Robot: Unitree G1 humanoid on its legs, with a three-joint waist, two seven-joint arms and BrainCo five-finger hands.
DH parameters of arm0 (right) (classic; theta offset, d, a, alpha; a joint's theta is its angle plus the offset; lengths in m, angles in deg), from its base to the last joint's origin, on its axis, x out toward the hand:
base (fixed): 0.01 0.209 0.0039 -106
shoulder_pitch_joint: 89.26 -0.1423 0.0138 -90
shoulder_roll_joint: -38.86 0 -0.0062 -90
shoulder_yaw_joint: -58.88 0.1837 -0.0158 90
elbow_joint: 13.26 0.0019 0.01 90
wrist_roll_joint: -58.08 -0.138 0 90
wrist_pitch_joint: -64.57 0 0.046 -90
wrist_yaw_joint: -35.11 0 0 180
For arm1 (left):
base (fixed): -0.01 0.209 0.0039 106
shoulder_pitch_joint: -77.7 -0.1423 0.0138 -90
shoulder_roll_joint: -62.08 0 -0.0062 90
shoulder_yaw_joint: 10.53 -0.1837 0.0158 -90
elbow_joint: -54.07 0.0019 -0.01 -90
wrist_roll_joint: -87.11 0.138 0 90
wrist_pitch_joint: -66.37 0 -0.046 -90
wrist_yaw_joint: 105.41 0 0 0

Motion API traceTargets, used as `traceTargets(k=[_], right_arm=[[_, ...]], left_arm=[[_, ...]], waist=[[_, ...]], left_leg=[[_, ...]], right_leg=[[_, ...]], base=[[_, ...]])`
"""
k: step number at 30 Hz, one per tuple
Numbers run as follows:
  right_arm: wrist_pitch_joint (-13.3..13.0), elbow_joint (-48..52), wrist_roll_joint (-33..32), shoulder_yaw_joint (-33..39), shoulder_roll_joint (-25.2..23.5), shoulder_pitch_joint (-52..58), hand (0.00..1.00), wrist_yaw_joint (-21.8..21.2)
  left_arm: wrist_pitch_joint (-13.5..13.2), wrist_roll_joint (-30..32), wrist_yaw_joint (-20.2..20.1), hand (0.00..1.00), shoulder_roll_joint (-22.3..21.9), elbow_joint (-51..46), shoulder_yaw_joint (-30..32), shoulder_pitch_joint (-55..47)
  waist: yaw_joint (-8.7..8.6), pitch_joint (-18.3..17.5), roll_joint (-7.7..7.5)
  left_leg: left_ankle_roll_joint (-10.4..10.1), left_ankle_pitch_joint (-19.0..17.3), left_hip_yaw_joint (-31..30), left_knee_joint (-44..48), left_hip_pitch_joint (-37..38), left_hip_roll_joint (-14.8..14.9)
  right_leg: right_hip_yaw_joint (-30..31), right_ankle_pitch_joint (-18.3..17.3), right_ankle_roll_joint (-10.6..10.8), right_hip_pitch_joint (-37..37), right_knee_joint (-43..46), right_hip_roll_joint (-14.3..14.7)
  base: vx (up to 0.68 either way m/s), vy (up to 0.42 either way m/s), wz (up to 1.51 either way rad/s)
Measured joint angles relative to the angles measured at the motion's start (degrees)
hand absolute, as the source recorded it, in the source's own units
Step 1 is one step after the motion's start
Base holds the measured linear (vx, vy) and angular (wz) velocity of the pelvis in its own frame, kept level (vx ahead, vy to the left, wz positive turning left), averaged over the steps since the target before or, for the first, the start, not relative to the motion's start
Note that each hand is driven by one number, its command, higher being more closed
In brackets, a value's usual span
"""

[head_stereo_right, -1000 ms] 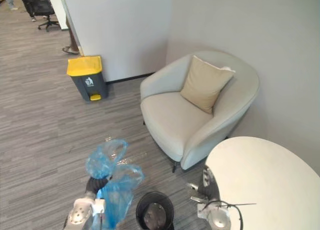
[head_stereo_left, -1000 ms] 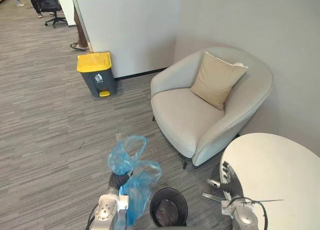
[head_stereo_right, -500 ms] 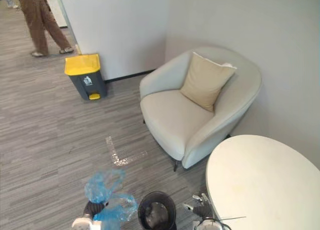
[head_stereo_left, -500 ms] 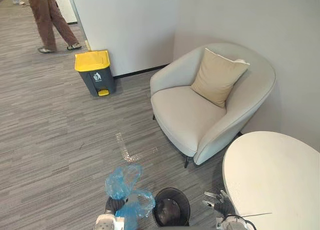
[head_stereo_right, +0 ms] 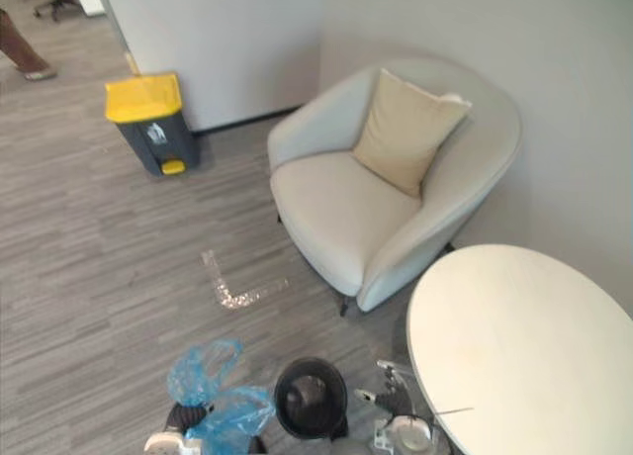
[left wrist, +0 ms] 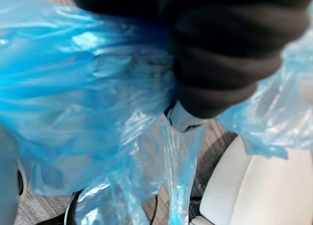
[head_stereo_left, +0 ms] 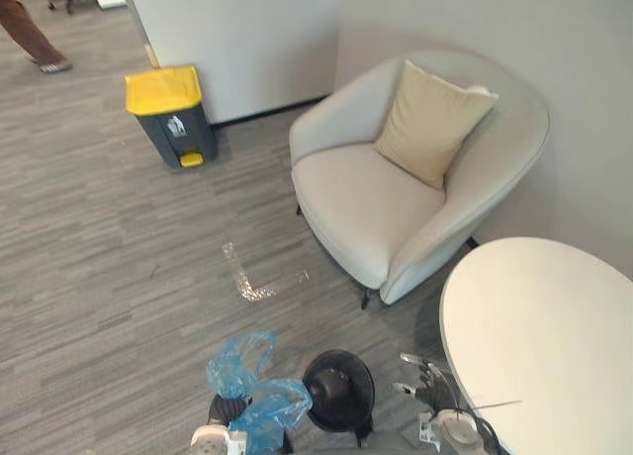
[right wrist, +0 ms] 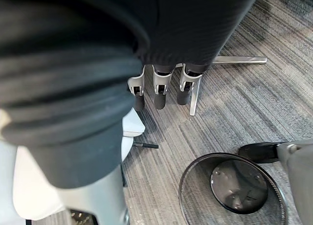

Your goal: Gather rubbish on tea table into small bin, then transfer packed bag to large trash can.

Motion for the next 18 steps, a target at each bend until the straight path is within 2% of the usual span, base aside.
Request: traceTargets(k=[1, 2, 3, 4, 5, 6, 7, 8, 9, 10, 11, 14, 15, 16, 17, 18], right_arm=[[0.01, 0.19, 0.40, -0.30, 0.08, -0.92, 0.00, 0.40], [0.02, 0.33, 0.79, -1.49, -0.01, -1.85, 0.00, 0.91], [0.02, 0.34, 0.80, -1.79, -0.02, -1.75, 0.00, 0.91], [0.00, 0.34, 0.81, -2.73, -0.18, -1.60, 0.00, 0.93], [-0.01, 0.34, 0.81, -3.90, -0.17, -1.72, 0.00, 0.95], [-0.08, 0.37, 0.81, -4.25, -0.19, -1.81, 0.00, 0.94], [-0.10, 0.40, 0.81, -4.39, -0.35, -2.23, 0.00, 0.93], [-0.17, 0.47, 0.82, -4.26, 0.09, -3.99, 0.00, 1.11], [-0.13, 0.46, 0.83, -4.26, 0.44, -4.56, 0.00, 1.19], [-0.11, 0.48, 0.82, -4.25, 1.08, -5.14, 0.00, 1.58], [-0.13, 0.47, 0.82, -4.22, 1.33, -5.65, 0.00, 2.51], [-0.12, 0.47, 0.84, -3.95, 1.86, -5.55, 0.00, 3.08], [-0.08, 0.45, 0.84, -3.75, 2.22, -4.46, 0.00, 3.44], [-0.05, 0.41, 0.82, -3.53, 2.12, -3.74, 0.00, 3.72], [-0.04, 0.39, 0.83, -3.46, 1.98, -3.70, 0.00, 3.75], [-0.03, 0.34, 0.82, -2.82, 2.17, -3.79, 0.00, 3.82]], left_arm=[[-0.06, -0.01, 0.09, 1.00, -0.80, -0.64, 1.05, 0.73], [-0.06, -0.20, 0.41, 1.00, -0.96, -1.55, 1.05, 1.60], [-0.05, -0.33, 0.47, 1.00, -0.84, -1.78, 0.84, 1.72], [-0.02, -0.58, 0.55, 1.00, -0.50, -2.90, 0.74, 1.59], [0.00, -0.96, 0.76, 1.00, -0.07, -3.58, 0.82, 1.13], [-0.02, -0.96, 0.88, 1.00, -0.01, -3.90, 0.82, 0.86], [0.00, -1.02, 1.21, 1.00, 0.47, -4.39, 1.00, 0.78], [0.12, -1.25, 1.57, 1.00, 0.48, -4.70, 1.41, 0.74], [0.19, -1.37, 1.63, 1.00, 0.43, -4.74, 1.46, 0.83], [0.18, -1.96, 1.78, 1.00, -0.48, -4.79, 1.46, 0.63], [0.16, -2.10, 2.09, 1.00, -1.34, -4.83, 0.96, 0.34], [0.20, -2.13, 2.25, 1.00, -1.74, -4.70, -0.18, 0.94], [0.14, -2.18, 2.27, 1.00, -1.73, -4.77, -1.46, 0.88], [0.06, -2.19, 2.28, 1.00, -1.75, -4.83, -2.03, 0.91], [0.06, -2.18, 2.25, 1.00, -1.81, -4.81, -2.12, 0.97], [0.20, -2.18, 2.23, 1.00, -2.16, -4.62, -2.32, 0.83]], waist=[[0.98, 0.72, 1.47], [0.95, 1.25, 1.67], [0.96, 1.26, 1.56], [1.09, 1.11, 0.98], [1.50, 1.02, 0.24], [1.53, 0.81, -0.03], [1.78, 0.20, -1.19], [2.77, 0.31, -1.17], [3.10, 0.40, -0.87], [3.78, 0.33, 0.24], [4.19, 0.69, 1.13], [3.51, 2.00, 2.49], [3.00, 2.21, 3.67], [2.93, 2.25, 3.58], [2.94, 2.36, 3.44], [2.86, 2.78, 4.21]], left_leg=[[0.73, -0.55, -0.72, 1.51, -0.99, 2.54], [0.73, -0.78, -1.63, 3.03, -1.42, 2.84], [0.73, -0.78, -2.16, 3.42, -1.49, 2.78], [0.70, -0.73, -3.11, 4.56, -2.02, 2.71], [0.45, -0.22, -3.60, 5.37, -2.61, 2.60], [0.36, -0.12, -3.86, 5.95, -3.27, 2.71], [0.03, 0.11, -3.96, 7.35, -4.89, 3.09], [-0.82, 0.67, -4.19, 10.85, -8.48, 4.79], [-1.14, 1.04, -4.25, 11.05, -9.14, 5.49], [-2.07, 2.15, -4.74, 10.31, -10.06, 6.62], [-3.23, 4.68, -5.56, 9.36, -11.23, 8.88], [-4.30, 7.68, -7.63, 8.13, -11.32, 10.19], [-5.05, 11.02, -9.31, 5.58, -11.18, 10.44], [-6.12, 12.53, -10.83, 4.05, -11.18, 10.02], [-6.43, 11.68, -11.09, 5.16, -11.50, 9.87], [-5.67, 8.64, -12.08, 9.35, -12.44, 9.54]], right_leg=[[-0.44, 0.17, 0.01, -0.70, 1.88, 0.79], [-2.57, -9.51, -1.89, -4.14, 21.42, 0.03], [-2.77, -11.37, -1.82, -4.40, 25.58, -0.26], [-3.00, -14.88, -0.76, -4.02, 36.19, -1.07], [-2.88, -16.53, 0.84, -2.08, 41.16, -1.86], [-2.67, -16.94, 1.33, -1.42, 41.97, -2.06], [-1.94, -17.36, 1.73, 0.10, 42.15, -2.27], [-1.33, -20.73, 1.94, 2.96, 35.04, -1.28], [-1.72, -21.53, 1.19, 3.42, 32.67, -0.57], [-2.39, -22.26, 0.42, 4.71, 28.08, 0.80], [-3.78, -23.70, -1.96, 7.77, 20.06, 2.98], [-5.38, -24.19, -3.13, 10.02, 16.32, 5.11], [-7.07, -23.33, -4.62, 9.97, 15.93, 6.15], [-9.36, -23.35, -7.35, 9.17, 15.39, 5.54], [-10.09, -23.65, -8.76, 8.87, 15.14, 5.20], [-11.07, -23.01, -9.46, 8.11, 15.26, 5.16]], base=[[-0.11, 0.034, 0.03], [-0.11, 0.017, 0.17], [-0.10, -0.061, 0.50], [-0.14, -0.129, 0.41], [-0.12, -0.124, 0.35], [-0.13, -0.146, 0.15], [-0.19, -0.240, -0.04], [-0.24, -0.292, -0.14], [-0.23, -0.233, -0.35], [-0.33, -0.260, -0.36], [-0.28, -0.208, -0.28], [-0.28, -0.220, 0.17], [-0.37, -0.176, 0.52], [-0.37, -0.157, 0.39], [-0.36, -0.103, 0.21], [-0.33, -0.058, 0.24]])
